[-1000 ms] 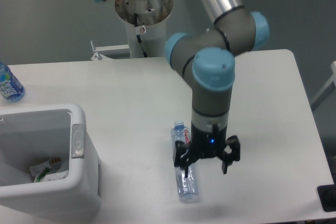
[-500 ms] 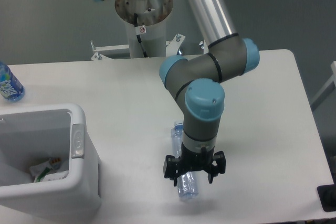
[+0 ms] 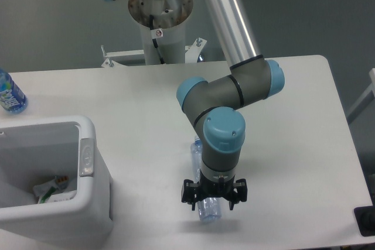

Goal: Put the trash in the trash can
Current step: 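Lower the gripper around the bottle's end and close on it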

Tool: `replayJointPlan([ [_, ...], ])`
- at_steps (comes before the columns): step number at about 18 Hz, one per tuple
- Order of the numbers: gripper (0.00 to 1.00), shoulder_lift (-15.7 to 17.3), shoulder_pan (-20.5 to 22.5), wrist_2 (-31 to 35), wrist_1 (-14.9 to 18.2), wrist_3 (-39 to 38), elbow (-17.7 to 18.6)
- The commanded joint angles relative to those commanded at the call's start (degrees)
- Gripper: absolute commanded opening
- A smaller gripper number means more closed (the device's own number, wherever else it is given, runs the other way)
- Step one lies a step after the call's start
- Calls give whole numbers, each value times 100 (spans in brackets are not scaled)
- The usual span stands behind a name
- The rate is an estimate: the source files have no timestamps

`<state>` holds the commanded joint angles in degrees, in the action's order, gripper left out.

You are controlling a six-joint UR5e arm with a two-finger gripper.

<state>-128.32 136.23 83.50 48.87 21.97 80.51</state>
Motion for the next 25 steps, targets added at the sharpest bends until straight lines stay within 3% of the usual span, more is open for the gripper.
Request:
replayJointPlan([
  [25, 100, -273, -97, 351, -44, -53, 131],
])
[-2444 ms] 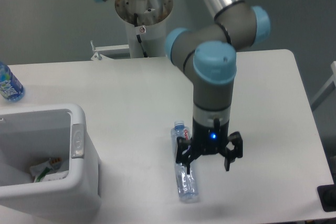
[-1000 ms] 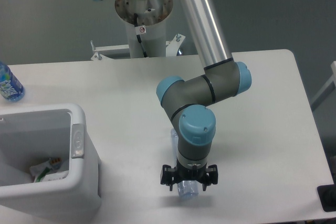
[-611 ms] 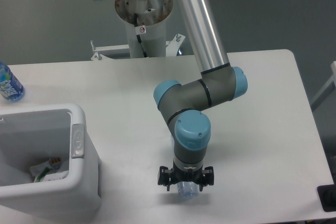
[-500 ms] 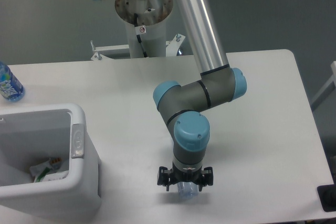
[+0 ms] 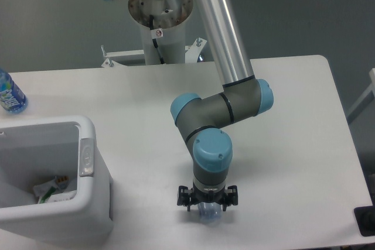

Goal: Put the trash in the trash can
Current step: 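Lower the gripper around the bottle's end and close on it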

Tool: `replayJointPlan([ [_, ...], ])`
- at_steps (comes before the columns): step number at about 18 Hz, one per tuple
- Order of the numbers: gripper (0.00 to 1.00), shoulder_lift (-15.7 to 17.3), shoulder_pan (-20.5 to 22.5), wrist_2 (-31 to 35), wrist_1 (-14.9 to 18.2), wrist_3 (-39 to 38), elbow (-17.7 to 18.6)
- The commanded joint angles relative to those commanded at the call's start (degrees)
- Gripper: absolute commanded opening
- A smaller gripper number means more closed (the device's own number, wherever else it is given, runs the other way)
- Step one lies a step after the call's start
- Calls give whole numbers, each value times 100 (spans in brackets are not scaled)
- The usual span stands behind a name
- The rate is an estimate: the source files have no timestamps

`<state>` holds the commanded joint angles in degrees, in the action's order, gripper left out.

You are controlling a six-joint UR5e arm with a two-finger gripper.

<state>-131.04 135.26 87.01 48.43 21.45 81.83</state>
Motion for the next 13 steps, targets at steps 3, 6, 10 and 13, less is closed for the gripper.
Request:
replayJointPlan([
  [3, 93, -35, -52, 202, 17, -17, 0],
  [6, 83, -35, -62, 220, 18, -26, -9],
  [10, 73, -27, -70, 237, 18, -26, 0],
  [13, 68, -9, -70, 237, 26, -26, -9],
])
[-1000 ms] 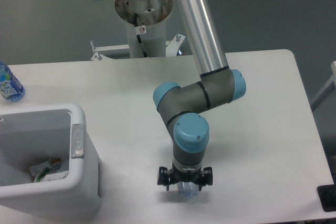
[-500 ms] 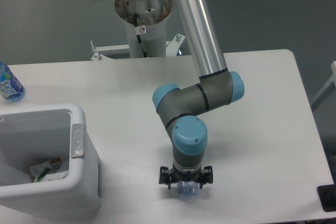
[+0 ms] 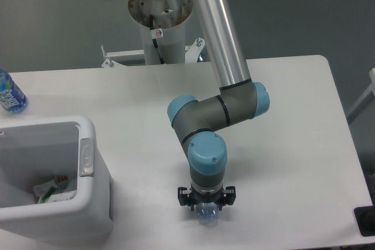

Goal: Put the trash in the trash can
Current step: 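Lower the gripper around the bottle's end and close on it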

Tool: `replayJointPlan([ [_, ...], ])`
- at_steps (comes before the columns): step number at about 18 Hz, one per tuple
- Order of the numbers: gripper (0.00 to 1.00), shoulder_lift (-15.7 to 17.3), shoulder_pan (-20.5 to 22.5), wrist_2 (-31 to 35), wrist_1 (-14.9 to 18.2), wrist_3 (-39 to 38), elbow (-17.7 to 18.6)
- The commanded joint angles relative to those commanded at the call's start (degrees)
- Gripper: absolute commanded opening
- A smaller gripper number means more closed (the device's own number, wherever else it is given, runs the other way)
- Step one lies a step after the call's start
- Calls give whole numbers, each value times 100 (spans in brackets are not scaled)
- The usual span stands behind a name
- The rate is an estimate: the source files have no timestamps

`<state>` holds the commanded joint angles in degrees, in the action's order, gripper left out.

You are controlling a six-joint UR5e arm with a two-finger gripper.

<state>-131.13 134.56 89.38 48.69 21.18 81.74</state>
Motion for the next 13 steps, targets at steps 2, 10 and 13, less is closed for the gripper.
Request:
replayJointPlan([
  [2, 66, 18, 0, -9, 0, 9, 0],
  [10, 62, 53, 0, -9, 0, 18, 0],
  [13, 62, 53, 0, -9, 0, 26, 0],
])
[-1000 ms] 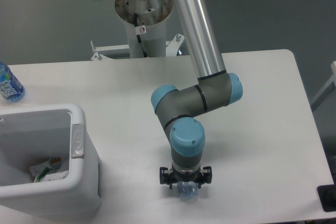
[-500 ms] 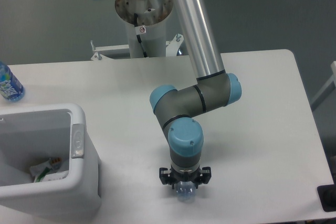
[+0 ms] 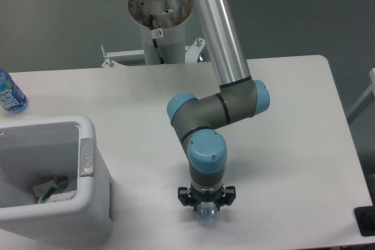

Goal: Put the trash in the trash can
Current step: 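Lower the gripper around the bottle's end and close on it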

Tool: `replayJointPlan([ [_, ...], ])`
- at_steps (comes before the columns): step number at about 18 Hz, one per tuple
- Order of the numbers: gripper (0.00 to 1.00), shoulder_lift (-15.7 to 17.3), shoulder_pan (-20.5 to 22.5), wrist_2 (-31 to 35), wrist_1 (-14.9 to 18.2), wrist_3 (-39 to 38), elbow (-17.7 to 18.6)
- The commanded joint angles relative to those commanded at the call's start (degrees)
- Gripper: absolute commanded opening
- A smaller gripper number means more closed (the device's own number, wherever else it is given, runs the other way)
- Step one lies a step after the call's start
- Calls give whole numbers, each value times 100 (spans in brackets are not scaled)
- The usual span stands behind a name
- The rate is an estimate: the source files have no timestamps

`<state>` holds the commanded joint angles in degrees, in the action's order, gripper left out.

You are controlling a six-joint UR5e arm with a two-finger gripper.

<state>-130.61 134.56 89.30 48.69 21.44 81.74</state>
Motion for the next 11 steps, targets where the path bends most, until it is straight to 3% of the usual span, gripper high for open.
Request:
replayJointPlan([
  [11, 61, 88, 0, -26, 18, 35, -26],
])
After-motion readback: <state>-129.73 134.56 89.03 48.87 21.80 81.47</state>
